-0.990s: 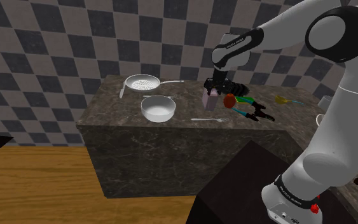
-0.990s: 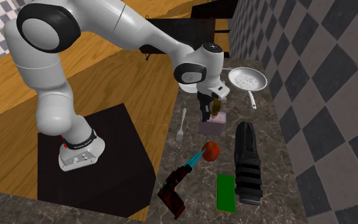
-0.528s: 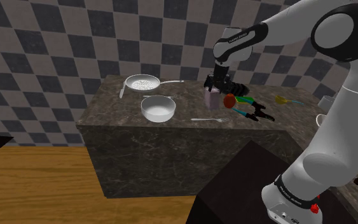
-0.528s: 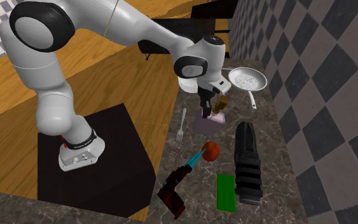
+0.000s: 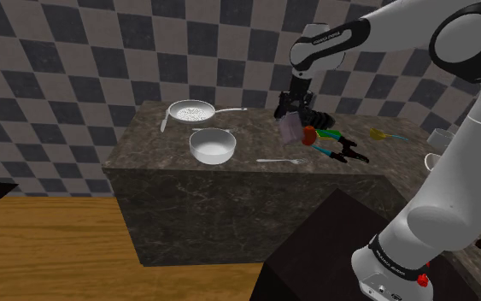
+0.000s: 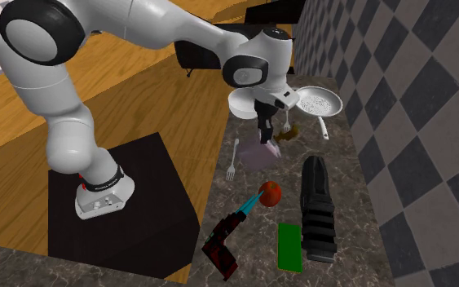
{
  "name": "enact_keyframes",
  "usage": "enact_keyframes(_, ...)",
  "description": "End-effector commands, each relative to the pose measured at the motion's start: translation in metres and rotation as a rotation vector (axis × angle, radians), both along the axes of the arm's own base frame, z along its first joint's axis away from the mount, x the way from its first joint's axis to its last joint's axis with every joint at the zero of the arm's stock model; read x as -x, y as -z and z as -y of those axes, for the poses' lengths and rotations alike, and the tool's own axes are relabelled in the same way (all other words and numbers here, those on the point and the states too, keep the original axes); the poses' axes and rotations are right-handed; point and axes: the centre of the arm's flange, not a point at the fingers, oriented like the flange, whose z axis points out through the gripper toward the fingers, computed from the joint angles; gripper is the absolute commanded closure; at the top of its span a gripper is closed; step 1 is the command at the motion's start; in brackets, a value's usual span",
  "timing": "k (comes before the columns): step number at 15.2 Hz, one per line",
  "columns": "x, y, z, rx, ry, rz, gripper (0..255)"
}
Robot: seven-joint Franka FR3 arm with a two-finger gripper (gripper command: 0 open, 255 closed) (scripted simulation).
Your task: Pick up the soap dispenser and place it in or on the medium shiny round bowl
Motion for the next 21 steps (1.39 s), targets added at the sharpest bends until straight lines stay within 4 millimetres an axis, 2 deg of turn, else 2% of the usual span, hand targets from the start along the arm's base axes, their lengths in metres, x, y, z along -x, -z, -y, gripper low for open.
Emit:
enact_keyframes(1,-0.001,-0.01,0.0,0.0,0.0,0.0,255)
enact_keyframes(16,-0.001,-0.087,0.0,0.0,0.0,0.0,255)
enact_keyframes(21,-0.02,-0.09,-0.063,0.0,0.0,0.0,255)
